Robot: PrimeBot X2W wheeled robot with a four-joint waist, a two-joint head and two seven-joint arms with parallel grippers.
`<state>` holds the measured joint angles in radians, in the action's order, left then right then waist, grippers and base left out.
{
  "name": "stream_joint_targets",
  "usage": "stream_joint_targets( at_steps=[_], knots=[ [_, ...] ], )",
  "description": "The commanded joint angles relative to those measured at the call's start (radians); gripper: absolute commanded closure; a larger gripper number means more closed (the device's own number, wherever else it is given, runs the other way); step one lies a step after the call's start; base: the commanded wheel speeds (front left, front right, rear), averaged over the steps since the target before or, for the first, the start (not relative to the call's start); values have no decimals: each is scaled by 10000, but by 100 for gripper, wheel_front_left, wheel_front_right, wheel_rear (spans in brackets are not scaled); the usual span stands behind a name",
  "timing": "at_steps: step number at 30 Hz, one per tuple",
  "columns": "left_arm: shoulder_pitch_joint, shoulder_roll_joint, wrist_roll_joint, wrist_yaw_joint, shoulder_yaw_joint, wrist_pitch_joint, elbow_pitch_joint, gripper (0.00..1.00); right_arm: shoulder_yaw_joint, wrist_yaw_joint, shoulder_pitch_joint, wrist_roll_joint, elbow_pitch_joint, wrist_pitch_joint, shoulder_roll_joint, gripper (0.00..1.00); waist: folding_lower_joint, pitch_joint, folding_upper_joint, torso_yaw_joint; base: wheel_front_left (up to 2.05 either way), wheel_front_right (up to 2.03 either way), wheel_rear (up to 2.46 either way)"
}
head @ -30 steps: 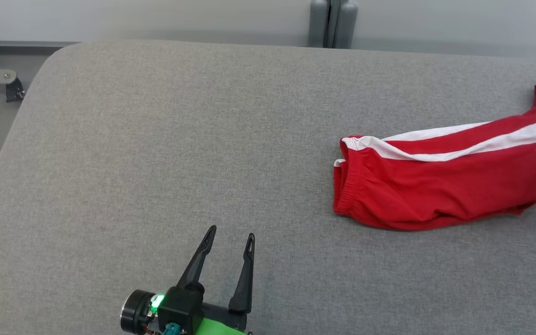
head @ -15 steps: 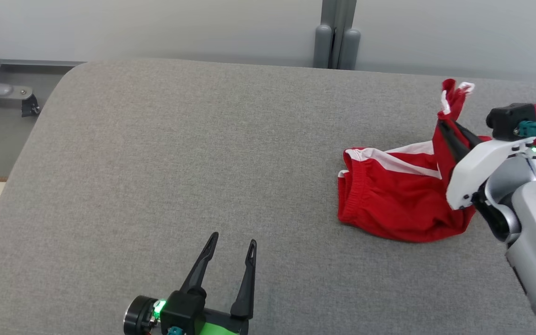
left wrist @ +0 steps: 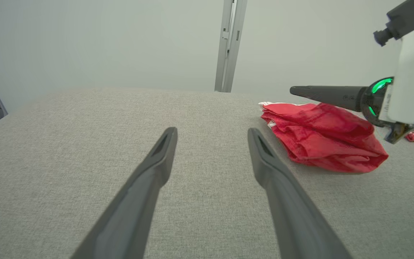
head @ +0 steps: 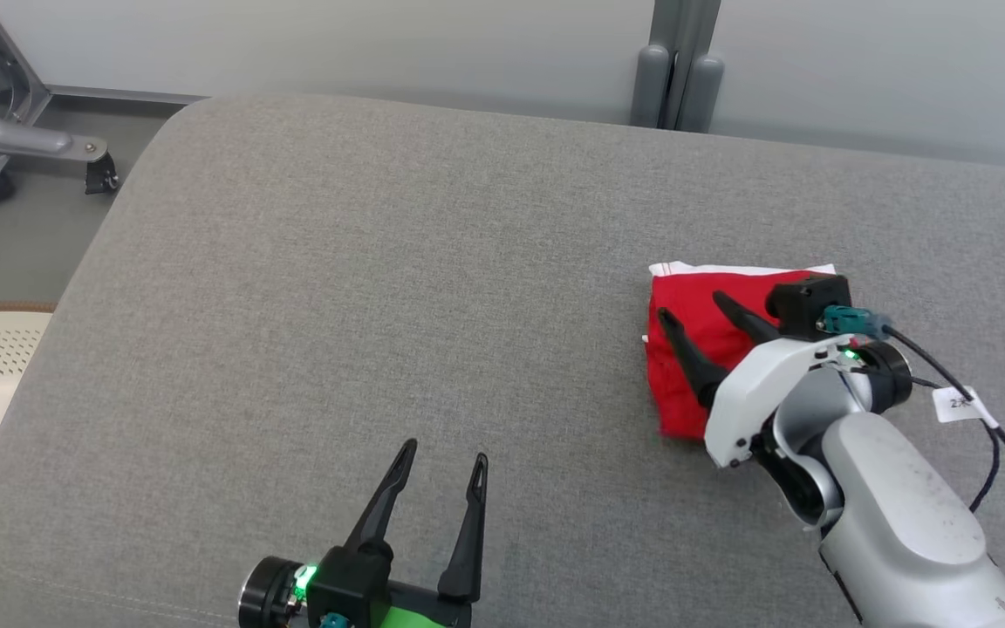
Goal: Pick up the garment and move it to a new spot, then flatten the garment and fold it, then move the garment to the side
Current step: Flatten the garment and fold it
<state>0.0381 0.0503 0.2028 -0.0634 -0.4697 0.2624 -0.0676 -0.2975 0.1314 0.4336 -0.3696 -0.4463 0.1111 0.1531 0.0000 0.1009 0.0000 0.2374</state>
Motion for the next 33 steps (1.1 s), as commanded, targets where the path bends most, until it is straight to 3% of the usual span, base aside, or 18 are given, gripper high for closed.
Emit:
stream_joint_targets(
  at_steps=[1,6,7,8,9,13,18,22,26,33],
  knots=[
    [80,10,96,-88,42,28,-12,0,196,-18,-169,-142,200,-90,168,0,0,-119,0,-76,0,0,0],
    [242,9,17,-50,65,28,43,0,1209,-18,-477,-1462,678,765,919,0,0,-242,0,-244,0,0,0],
    [226,9,9,-40,59,28,53,0,1417,-16,-501,-1902,702,985,1054,57,0,-241,0,-250,0,0,0],
    [208,9,7,-29,43,28,64,0,1686,-15,-531,-2402,682,1270,1287,82,0,-225,0,-248,0,0,0],
    [185,10,12,-22,33,28,73,0,1836,-13,-575,-2741,630,1516,1474,100,0,-200,0,-239,0,0,0],
    [39,10,132,-40,-53,28,132,0,2328,-12,-587,-3951,190,2210,2122,100,0,-16,0,-134,0,0,0],
    [-168,8,166,11,-178,28,61,0,2152,-10,-287,-5308,-416,2896,2115,100,0,236,0,18,0,0,0],
    [-223,10,159,3,-162,28,-27,0,1353,-10,-334,-6027,-227,3161,1929,100,0,207,0,48,0,0,0],
    [-72,10,45,42,-104,28,-118,0,-97,-12,-998,-6632,691,3411,1977,100,0,-65,0,-175,0,0,0],
    [184,10,-4,107,-17,28,-172,0,-1526,-12,-1940,-7179,2220,2939,2073,100,0,-529,0,-559,0,0,0]
  ],
)
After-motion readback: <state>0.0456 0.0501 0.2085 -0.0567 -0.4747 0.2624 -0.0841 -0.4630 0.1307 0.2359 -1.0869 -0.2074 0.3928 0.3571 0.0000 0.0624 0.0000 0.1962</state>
